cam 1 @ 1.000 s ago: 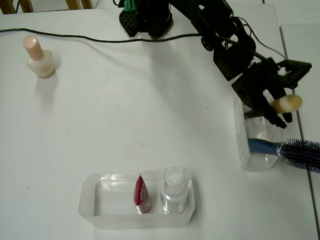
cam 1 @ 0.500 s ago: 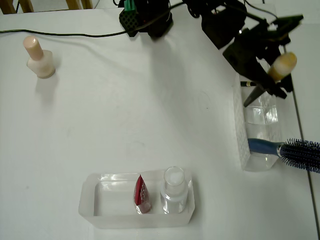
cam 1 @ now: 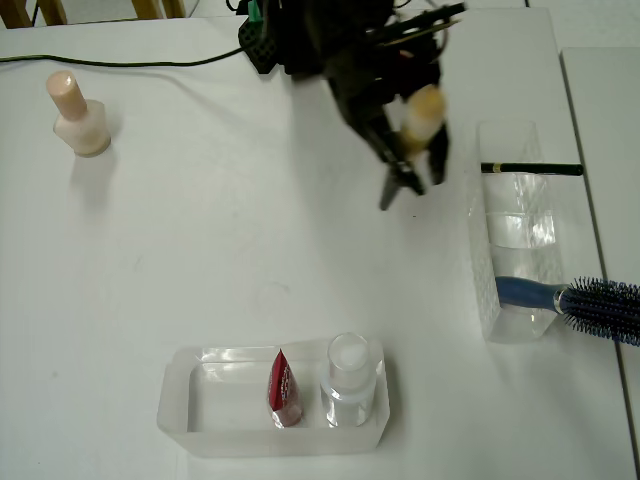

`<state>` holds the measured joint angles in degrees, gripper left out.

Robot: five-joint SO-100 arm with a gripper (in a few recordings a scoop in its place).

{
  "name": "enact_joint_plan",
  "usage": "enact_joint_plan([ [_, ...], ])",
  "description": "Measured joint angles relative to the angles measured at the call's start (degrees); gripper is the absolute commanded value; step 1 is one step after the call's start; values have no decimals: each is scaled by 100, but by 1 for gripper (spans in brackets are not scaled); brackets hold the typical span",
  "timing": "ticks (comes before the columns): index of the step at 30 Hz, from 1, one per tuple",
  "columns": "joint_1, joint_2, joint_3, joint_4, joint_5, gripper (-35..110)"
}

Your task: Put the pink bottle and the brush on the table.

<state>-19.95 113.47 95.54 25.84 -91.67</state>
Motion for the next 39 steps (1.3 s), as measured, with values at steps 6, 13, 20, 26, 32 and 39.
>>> enact_joint_plan([
  [6, 984, 422, 0, 1222, 44, 0],
  [13, 1978, 809, 185, 2874, 44, 0],
  [20, 2672, 1063, 290, 4219, 26, 0],
  [26, 3270, 1178, 290, 4878, -202, 0],
  [32, 3858, 1257, 404, 5300, -747, 0],
  [39, 4816, 1371, 1002, 5212, -1819, 0],
])
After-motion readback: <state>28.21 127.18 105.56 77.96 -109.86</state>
